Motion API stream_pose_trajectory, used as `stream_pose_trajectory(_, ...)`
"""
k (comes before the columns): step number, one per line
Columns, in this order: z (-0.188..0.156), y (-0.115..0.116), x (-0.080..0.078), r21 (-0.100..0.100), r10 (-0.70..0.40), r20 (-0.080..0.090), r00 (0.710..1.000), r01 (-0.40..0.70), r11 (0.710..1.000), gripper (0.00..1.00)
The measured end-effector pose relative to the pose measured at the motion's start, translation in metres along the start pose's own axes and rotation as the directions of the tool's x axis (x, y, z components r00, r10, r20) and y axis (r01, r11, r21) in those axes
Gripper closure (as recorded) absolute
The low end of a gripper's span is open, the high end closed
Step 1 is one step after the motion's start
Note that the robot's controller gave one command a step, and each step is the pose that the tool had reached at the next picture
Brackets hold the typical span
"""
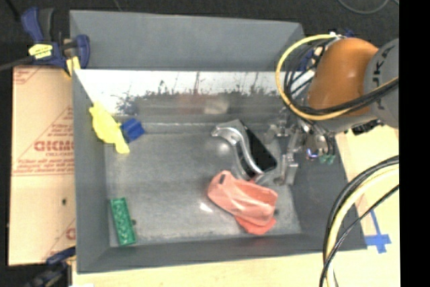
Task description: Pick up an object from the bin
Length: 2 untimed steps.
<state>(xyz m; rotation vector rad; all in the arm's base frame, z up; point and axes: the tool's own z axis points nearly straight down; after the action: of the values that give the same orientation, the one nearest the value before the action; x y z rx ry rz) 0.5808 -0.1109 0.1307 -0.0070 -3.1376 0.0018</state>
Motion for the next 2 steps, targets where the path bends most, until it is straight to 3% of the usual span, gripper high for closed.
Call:
stream_pose_trajectory(1,-0.0018,0.0002,0.0,0.0,0.0,0.002,1.0,0.0,1.0,0.0)
stream_pose_trajectory(2,0.007,0.0057,0.0056,0.004,-0.074,0.011,0.997,0.074,0.997,0.0)
